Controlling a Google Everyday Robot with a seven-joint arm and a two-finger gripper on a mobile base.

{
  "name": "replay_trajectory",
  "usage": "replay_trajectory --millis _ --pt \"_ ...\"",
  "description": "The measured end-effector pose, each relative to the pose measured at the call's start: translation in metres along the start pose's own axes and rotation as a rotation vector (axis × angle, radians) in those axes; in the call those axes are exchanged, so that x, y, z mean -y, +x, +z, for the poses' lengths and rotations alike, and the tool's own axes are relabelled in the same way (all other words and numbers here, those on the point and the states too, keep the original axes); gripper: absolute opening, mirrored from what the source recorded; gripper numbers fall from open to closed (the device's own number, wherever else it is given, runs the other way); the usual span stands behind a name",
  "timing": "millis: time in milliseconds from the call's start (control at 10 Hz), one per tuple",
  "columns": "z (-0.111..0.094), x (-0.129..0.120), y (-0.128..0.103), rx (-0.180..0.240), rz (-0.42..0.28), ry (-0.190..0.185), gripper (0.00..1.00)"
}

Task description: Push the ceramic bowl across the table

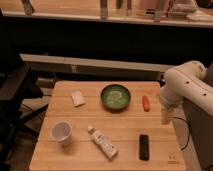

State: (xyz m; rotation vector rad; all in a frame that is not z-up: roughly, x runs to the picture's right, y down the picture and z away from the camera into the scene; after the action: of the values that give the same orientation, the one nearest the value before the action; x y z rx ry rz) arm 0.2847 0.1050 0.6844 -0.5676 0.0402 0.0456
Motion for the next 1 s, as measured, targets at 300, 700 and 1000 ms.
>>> replay_trajectory --millis 300,700,1000 --pt "0.000 0.000 0.000 0.000 0.000 0.000 0.80" --pt "0.010 0.028 -0.005 0.009 -0.031 0.017 0.80" --pt "0.013 0.027 -0.003 0.008 -0.040 0.018 0.80"
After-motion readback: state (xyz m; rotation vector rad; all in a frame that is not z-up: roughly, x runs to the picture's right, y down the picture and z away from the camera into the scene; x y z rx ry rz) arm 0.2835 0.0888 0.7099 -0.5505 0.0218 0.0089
